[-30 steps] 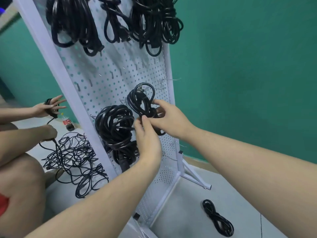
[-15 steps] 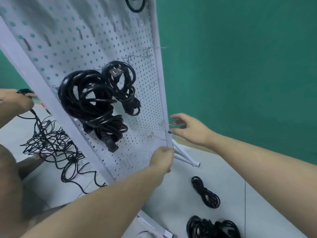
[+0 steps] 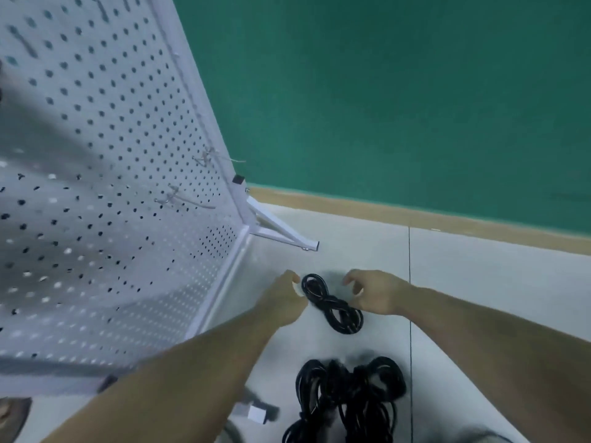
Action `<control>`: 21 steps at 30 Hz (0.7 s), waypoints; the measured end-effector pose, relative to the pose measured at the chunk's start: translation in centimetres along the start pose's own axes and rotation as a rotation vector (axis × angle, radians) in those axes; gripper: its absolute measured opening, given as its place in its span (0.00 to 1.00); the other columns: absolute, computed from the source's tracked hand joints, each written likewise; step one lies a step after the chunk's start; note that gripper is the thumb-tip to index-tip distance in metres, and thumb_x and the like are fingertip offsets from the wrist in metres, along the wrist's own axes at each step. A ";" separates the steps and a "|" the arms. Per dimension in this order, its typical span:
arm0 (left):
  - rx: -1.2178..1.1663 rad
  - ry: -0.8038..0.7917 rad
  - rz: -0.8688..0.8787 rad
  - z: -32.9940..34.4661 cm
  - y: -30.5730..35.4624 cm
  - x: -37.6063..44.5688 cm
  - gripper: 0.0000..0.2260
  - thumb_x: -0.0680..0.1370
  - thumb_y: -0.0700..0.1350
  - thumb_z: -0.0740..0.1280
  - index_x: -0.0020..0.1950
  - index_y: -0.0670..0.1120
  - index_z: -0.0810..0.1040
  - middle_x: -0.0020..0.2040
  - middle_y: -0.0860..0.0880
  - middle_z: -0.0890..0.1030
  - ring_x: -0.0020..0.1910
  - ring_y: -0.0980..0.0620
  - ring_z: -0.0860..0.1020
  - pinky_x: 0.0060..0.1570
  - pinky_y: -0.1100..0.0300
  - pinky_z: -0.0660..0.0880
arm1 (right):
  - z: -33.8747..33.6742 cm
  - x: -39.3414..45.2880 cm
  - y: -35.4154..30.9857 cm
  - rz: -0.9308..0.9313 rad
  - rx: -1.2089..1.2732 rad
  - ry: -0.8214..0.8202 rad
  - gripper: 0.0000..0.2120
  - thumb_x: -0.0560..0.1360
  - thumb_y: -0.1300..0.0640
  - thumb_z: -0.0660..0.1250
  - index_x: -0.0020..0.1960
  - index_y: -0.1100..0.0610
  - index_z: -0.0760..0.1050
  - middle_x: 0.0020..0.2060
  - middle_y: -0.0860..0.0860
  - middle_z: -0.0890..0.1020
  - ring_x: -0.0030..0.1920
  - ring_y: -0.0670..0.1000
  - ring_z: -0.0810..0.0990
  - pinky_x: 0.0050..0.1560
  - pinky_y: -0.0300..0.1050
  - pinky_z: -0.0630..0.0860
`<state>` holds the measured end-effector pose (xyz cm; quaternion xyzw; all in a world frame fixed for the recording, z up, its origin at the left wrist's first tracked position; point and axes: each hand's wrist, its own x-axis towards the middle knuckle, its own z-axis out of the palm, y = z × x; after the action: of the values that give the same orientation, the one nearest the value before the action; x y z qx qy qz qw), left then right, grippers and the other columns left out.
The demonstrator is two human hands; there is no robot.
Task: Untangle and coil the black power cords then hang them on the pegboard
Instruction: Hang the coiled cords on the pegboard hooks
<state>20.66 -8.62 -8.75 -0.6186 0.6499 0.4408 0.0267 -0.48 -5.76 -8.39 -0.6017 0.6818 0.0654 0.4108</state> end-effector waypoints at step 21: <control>0.525 -0.137 0.368 4.5 1.0 9.0 0.12 0.80 0.50 0.67 0.63 0.52 0.78 0.55 0.47 0.81 0.57 0.44 0.80 0.55 0.54 0.73 | 2.0 5.7 2.2 -0.014 0.328 0.154 0.11 0.73 0.65 0.69 0.47 0.48 0.78 0.46 0.47 0.84 0.48 0.51 0.82 0.50 0.44 0.79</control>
<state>15.43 -13.08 -16.13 -0.4315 0.8390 0.2964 0.1486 -1.12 -8.36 -14.23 -0.5348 0.7084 -0.0958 0.4505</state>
